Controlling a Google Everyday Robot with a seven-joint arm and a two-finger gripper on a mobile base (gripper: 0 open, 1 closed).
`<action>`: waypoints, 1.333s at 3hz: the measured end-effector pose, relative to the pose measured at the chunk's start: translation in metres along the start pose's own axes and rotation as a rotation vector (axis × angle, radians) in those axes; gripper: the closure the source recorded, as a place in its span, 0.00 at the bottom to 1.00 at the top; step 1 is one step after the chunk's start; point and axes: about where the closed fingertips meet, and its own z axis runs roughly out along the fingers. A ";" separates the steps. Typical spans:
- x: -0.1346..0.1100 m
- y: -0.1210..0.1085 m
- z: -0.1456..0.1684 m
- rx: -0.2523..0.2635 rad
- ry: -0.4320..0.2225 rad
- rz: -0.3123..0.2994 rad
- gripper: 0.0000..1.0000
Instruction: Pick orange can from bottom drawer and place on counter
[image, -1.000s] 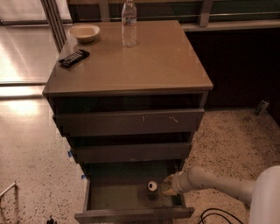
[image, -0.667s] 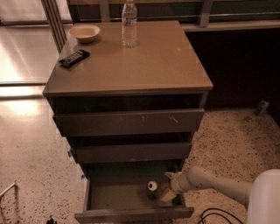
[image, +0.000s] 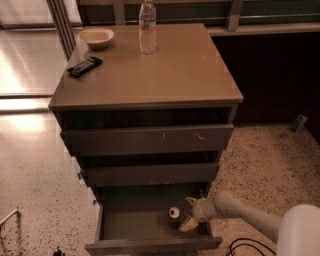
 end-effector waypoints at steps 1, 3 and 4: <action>0.000 -0.001 0.024 -0.033 -0.057 0.005 0.24; -0.003 0.008 0.066 -0.113 -0.118 -0.001 0.28; -0.003 0.008 0.066 -0.113 -0.118 -0.001 0.50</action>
Offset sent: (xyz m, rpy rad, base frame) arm 0.0136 0.0409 -0.0507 0.1504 0.0402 0.0673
